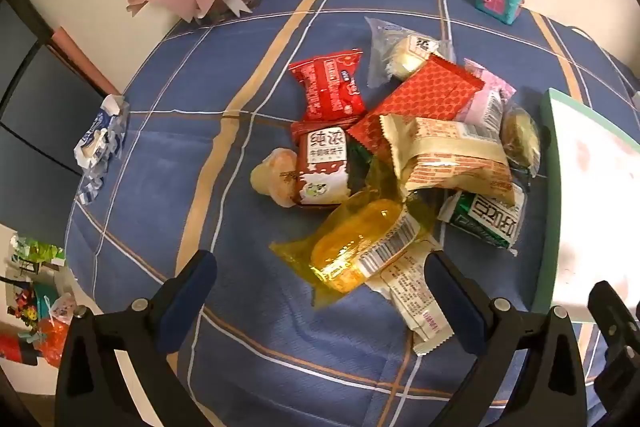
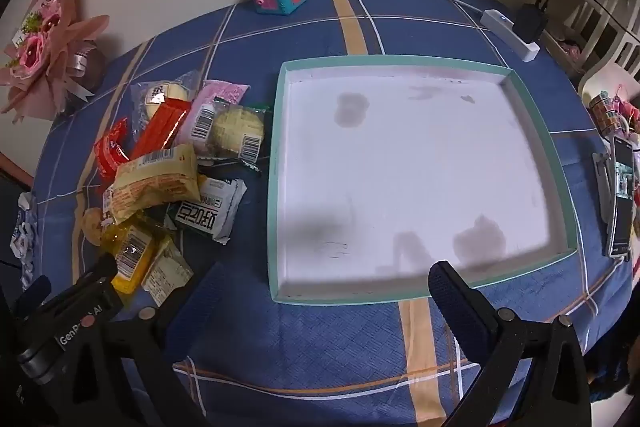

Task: Organize snacks

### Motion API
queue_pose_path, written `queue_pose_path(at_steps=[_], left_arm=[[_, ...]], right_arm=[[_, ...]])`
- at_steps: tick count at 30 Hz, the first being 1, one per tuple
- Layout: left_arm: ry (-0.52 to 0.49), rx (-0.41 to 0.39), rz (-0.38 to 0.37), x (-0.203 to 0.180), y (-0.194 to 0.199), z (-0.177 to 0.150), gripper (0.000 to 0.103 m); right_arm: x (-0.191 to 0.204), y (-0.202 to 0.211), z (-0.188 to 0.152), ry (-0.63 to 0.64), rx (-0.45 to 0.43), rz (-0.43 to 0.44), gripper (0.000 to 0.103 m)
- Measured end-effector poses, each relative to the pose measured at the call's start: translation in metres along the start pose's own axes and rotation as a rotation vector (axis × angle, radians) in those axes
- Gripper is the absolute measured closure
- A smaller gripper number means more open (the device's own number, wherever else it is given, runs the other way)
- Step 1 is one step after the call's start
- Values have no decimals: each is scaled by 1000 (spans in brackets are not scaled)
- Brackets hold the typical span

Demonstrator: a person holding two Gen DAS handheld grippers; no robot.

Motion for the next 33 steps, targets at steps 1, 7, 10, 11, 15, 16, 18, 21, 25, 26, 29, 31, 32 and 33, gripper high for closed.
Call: queue_pose_path(at_steps=[1,7,10,11,15,16,18,21,25,26,29,31,32,33], left_arm=[[3,-1,-2,1,0,1,0],[-9,-14,9,-6,1,3,0],[-7,-23,2,-1,3,1,0],[-6,-22,3,-2,3,2,0],[-5,-21,4,-2,3,2,0],[-4,-22,5,-2,3,2,0],[-4,-24,4,-2,4,2,0],[0,-24,5,-1,4,2,0],[4,-23,4,-1,4,3,0],[4,-23,5,-1,4,3,0],[4,-22,3,-1,4,3,0],[3,-21,4,-1,4,3,0],[2,-20,4,-2,4,3,0],[2,-19,4,-2,4,3,0]], right_arm=[[0,0,0,-4,1,2,0],[1,4,1,-27,-7,10,0],[-2,-1,-1,-22,-5,25,0],[-2,-1,-1,-24,-6,29,0],[1,1,0,-28,-17,38,0],[1,3,3,-19,-16,37,0],[1,3,3,-16,-21,38,0],[3,4,5,-13,-27,44,0],[3,5,6,-10,-30,46,0],[3,5,6,-10,-30,47,0],[3,5,6,-10,-30,46,0],[3,5,5,-12,-27,45,0],[3,4,5,-12,-24,45,0],[3,4,5,-13,-23,44,0]])
Point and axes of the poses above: each gripper's, at about its wrist camera, not at the fingertips, and y roughly against the way its jaws point, x to its left, z to its top, the point moved 10 cm from there along -y, roughly the way its jaws point, and after that the axes turned 3 degrees about y, right-handed, at the moved point
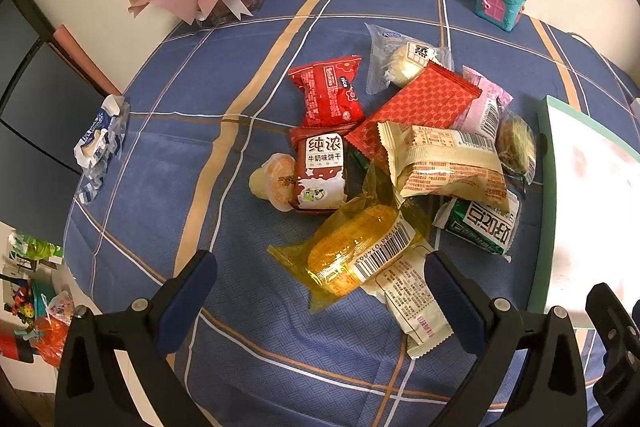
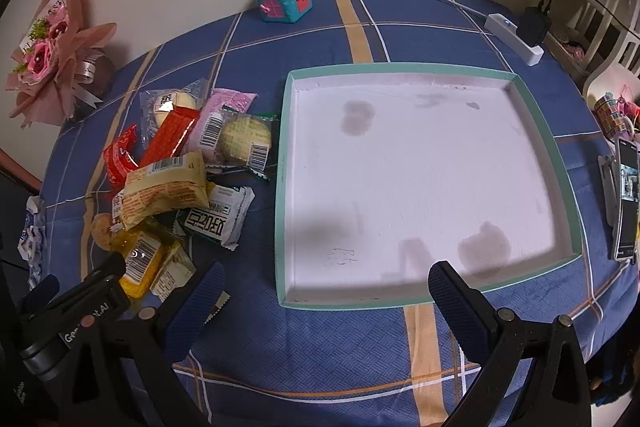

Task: Organize snacks

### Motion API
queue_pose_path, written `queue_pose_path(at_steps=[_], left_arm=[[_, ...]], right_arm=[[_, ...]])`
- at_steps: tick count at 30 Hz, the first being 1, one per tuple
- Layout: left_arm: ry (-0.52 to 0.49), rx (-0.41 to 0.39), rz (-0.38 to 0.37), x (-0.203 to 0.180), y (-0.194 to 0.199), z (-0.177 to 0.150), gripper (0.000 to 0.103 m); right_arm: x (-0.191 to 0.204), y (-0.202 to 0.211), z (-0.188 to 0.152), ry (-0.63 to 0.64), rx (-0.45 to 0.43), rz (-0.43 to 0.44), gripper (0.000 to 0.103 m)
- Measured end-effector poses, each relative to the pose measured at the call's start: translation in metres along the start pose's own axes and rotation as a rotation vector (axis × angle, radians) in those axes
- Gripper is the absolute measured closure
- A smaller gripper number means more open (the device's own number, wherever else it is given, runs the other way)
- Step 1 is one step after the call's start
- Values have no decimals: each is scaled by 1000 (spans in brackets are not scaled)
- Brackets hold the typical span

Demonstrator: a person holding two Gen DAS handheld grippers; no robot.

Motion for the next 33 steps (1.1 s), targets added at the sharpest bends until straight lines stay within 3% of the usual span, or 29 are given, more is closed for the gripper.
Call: queue_pose_path(at_steps=[33], left_arm=[[-1,4,0,-8,-1,-2,0]], right_arm=[[-4,-10,-6,-3,46,-11,0]])
Point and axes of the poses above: each gripper's, at about its wrist camera, not at the fingertips, and y roughly against the way its jaws point, x to its left, z to its top, the point moved 10 cm from there along -y, roughly the way its jaws point, and after that the axes turned 3 degrees about y, right-handed, at the moved point
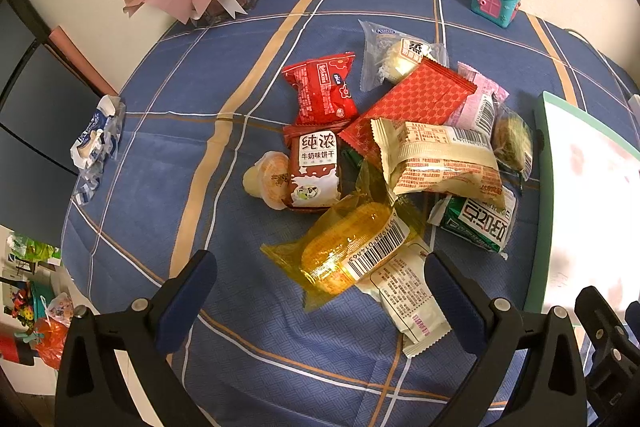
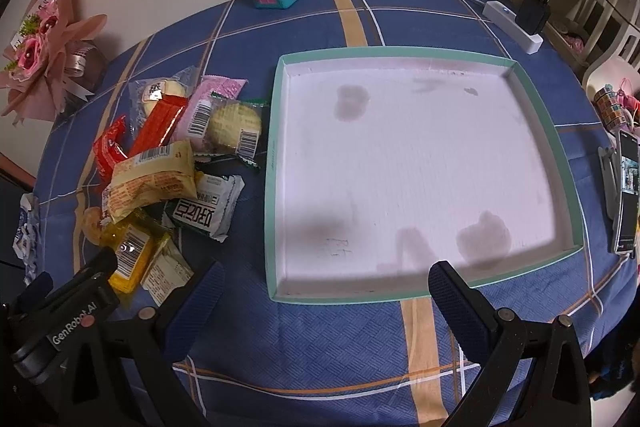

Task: Organize snacks

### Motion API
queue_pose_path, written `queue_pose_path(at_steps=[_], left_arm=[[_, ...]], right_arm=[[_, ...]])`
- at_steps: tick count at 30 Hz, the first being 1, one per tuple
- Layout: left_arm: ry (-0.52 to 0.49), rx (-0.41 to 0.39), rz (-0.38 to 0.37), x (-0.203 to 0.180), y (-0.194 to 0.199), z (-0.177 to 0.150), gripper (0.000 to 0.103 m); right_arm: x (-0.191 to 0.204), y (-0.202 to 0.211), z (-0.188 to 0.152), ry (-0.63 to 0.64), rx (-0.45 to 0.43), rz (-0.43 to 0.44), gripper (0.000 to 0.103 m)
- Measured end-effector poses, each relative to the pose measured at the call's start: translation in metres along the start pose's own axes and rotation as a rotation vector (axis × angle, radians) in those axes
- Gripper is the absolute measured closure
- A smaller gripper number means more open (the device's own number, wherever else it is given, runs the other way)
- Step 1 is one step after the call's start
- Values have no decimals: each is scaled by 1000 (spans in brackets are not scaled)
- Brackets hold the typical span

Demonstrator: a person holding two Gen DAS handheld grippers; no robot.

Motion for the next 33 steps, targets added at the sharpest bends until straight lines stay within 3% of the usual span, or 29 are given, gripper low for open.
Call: queue_pose_path(at_steps=[26,33], left_arm=[[-2,15,-13,-3,-3,-3,0],[104,60,-42,23,-13,-1,0]], right_arm=[[0,-7,-3,-3,25,-6,0],[22,-5,-2,58,19,45,0]])
Point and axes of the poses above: each gripper's, at about its wrist camera, not at the fingertips, and y roughly against the way its jaws point, x to its left, z to its top, the point moved 10 cm from there along -y, roughly the way its jaws point, and after that the axes turned 3 degrees about y, right-handed, at the moved point
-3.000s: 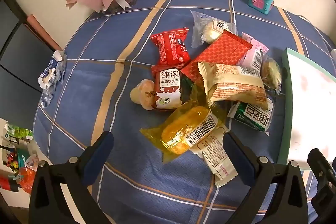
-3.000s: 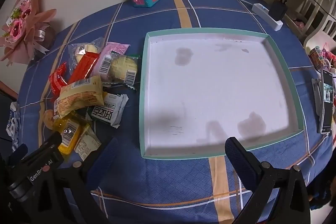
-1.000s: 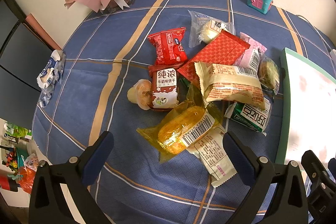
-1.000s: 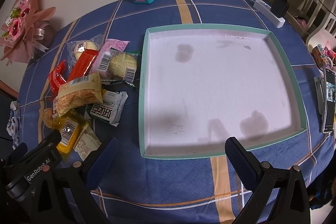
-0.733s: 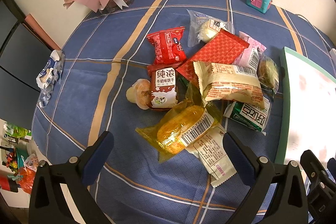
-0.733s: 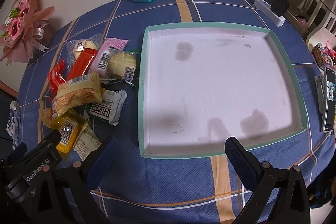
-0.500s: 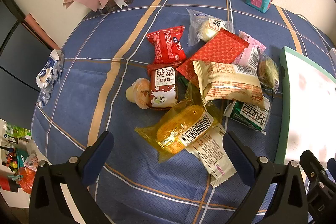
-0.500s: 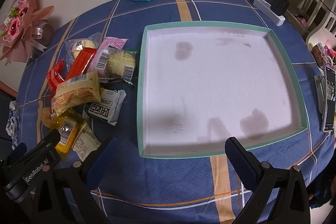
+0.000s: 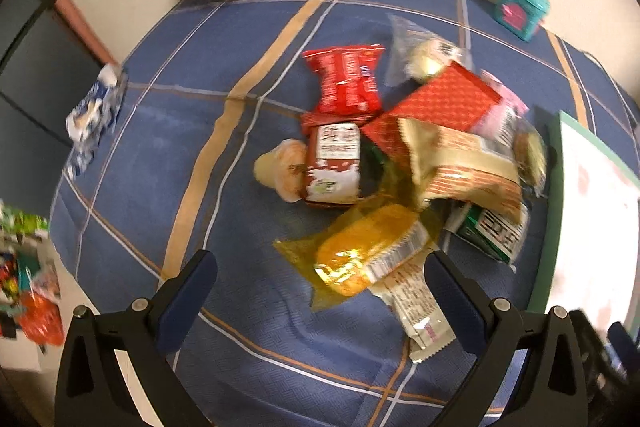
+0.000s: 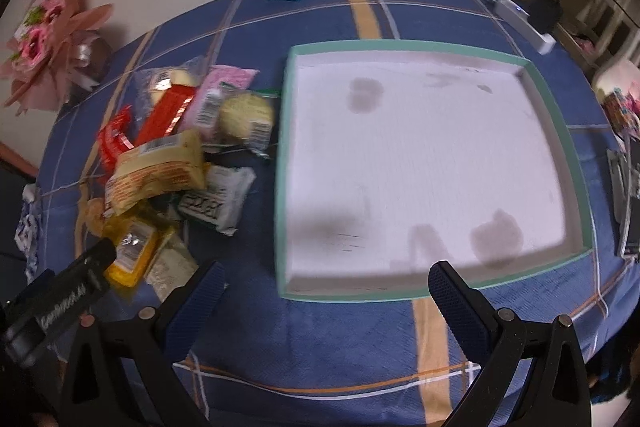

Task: Organize snacks
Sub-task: 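Reach the right tool to the cream biscuit packet while the left tool approaches the yellow cake bag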

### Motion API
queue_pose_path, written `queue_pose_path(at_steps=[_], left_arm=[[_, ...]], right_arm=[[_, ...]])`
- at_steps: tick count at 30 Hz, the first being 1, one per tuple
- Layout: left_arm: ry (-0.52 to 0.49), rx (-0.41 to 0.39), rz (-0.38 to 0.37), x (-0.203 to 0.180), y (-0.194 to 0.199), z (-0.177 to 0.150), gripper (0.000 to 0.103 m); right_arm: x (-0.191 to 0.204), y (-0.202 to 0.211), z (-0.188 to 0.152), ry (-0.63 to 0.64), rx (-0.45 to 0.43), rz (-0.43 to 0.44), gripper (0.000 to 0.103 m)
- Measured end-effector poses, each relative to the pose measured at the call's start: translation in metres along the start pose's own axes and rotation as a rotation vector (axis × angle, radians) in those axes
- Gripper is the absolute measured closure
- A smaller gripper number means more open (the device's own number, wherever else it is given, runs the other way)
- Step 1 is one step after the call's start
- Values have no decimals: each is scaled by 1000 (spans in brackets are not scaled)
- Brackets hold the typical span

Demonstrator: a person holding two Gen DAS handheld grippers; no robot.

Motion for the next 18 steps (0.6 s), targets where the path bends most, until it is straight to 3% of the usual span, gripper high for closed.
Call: queue_pose_path(at_steps=[10,18], left_arm=[[79,92,-15,26,-26,0,0],[112,120,-40,36,-37,6,0]], right_arm=[[73,-32,-16,188,90,79,0],[98,-52,-22,319,100,8,0]])
Point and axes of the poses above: each gripper's, at about its wrist camera, not at the fingertips, and y roughly against the way its jaws point, x to its left, z to its top, the point moved 10 cm from there along -y, roughly the way its jaws point, and after that the axes turned 3 degrees about y, right-handed, at the moved point
